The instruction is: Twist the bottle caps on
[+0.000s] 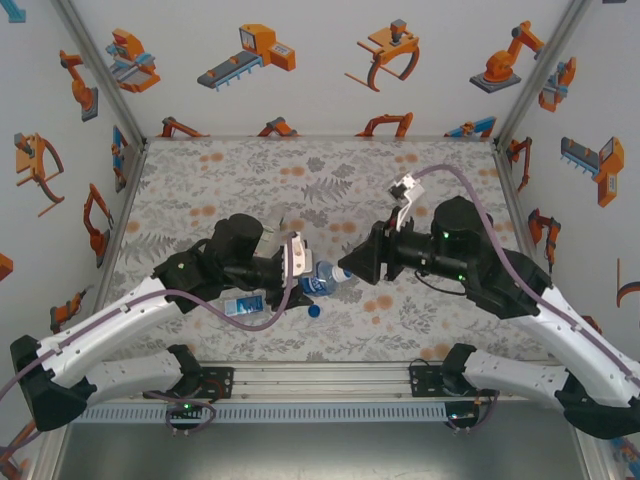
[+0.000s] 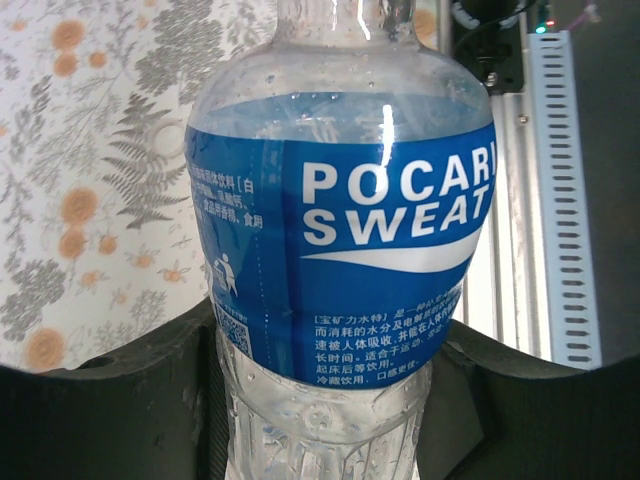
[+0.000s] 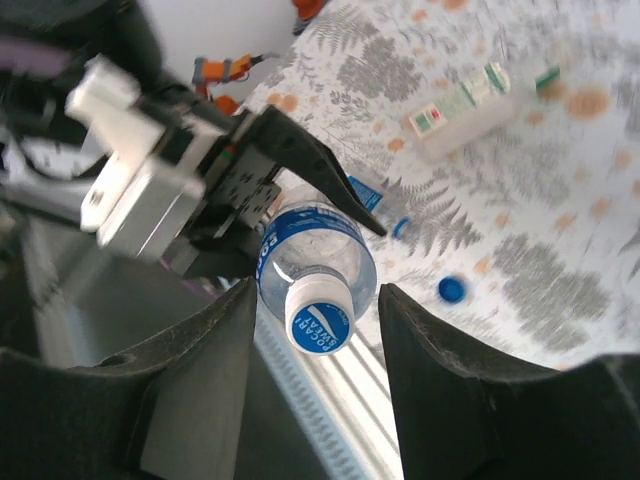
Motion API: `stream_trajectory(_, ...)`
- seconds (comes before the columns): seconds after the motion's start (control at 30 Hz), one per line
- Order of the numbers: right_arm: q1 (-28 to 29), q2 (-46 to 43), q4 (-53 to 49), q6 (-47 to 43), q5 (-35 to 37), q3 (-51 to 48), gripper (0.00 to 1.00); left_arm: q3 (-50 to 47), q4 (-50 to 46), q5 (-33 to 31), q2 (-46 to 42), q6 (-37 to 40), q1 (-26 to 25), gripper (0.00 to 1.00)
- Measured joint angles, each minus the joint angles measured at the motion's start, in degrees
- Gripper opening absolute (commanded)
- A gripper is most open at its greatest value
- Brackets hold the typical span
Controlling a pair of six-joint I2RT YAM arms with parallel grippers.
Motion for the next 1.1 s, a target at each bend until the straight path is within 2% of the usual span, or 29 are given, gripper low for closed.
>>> stream_trajectory(0.2, 0.0, -0.81, -0.66, -26.21, -10.8, 0.92, 0.57, 1.05, -2.4, 4.42, 0.24, -0.02, -0.07, 0.02)
stream_trajectory(0.4, 0.0, 0.55, -4.94, -43.8, -20.11, 0.92, 0.57, 2.01, -4.17, 6.6, 0.61, -0.02, -0.37, 0.02)
stream_trajectory(0.6, 0.0, 1.62, -6.27, -49.16, -23.28, 0.9, 0.52, 2.01, -4.52, 7.52, 0.59, -0.02, -0.44, 0.02)
stream_trajectory(0.93, 0.0, 1.57, -5.51, -49.83, -24.92, -0.5, 0.42, 2.01, -4.92, 7.69, 0.39, -0.04, -0.44, 0.02)
stream_trajectory(1.1, 0.0, 1.66, -4.63, -49.42, -25.16, -0.76, 0.22, 2.01, -5.09, 7.89, 0.28, -0.02, -0.48, 0.02)
